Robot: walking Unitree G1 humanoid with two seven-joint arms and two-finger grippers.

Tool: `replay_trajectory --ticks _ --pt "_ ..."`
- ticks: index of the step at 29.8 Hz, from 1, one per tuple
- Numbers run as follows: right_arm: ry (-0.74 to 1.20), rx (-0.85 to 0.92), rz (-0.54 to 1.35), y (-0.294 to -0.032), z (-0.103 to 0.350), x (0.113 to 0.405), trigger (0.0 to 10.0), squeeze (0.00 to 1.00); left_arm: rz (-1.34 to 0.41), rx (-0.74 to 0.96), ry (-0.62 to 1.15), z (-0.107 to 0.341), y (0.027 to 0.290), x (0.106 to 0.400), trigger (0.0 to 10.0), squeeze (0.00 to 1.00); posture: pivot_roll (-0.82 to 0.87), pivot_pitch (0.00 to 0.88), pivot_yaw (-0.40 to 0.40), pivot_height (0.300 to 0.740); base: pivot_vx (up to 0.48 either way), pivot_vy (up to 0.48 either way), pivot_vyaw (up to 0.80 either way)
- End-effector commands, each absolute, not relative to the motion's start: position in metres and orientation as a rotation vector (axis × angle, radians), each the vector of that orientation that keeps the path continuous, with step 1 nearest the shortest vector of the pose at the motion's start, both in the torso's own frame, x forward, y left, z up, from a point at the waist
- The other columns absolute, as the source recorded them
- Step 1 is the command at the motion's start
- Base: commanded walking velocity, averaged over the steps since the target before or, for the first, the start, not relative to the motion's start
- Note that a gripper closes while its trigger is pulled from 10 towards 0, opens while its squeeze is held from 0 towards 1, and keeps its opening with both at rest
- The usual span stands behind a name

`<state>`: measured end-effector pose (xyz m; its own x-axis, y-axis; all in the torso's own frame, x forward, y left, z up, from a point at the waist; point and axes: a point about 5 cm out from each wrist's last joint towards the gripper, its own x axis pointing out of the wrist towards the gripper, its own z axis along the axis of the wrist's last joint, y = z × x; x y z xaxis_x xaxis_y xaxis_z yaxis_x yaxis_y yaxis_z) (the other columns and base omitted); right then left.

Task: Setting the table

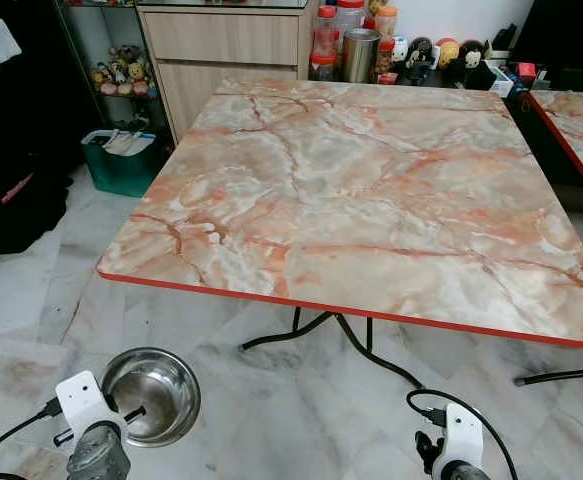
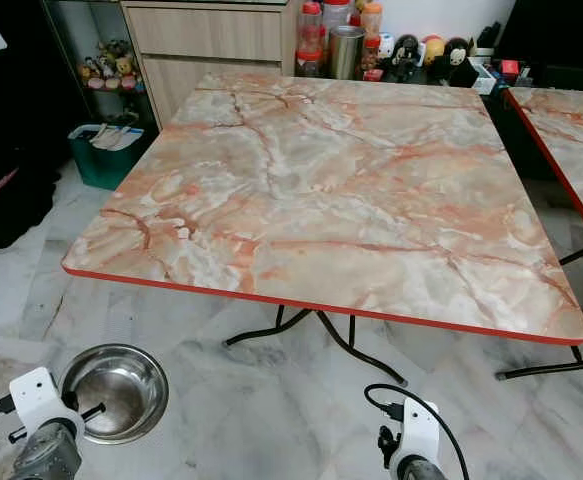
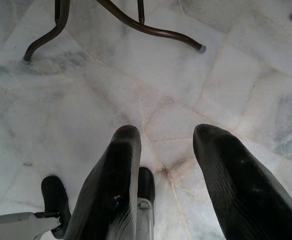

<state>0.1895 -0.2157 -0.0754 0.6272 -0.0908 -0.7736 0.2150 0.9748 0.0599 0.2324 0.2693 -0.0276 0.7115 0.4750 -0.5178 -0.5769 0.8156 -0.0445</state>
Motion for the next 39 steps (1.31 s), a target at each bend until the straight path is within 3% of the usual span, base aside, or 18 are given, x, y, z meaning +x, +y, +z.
replay_trajectory --ticks 1,26,39 --pt "0.888 0.160 -0.182 -0.214 -0.077 0.188 10.0 0.00 0.615 -0.216 0.485 -0.023 0.274 0.235 10.0 0.00 0.10 0.059 -0.007 0.740 0.000 0.000 0.00" --pt "0.882 0.165 -0.188 -0.214 -0.076 0.189 10.0 0.00 0.634 -0.212 0.482 -0.022 0.277 0.235 10.0 0.00 0.10 0.062 -0.004 0.740 0.000 0.000 0.00" --pt "0.887 0.176 -0.193 -0.211 -0.078 0.186 10.0 0.00 0.678 -0.176 0.472 -0.017 0.297 0.228 10.0 0.00 0.14 0.067 0.005 0.740 0.000 0.000 0.00"
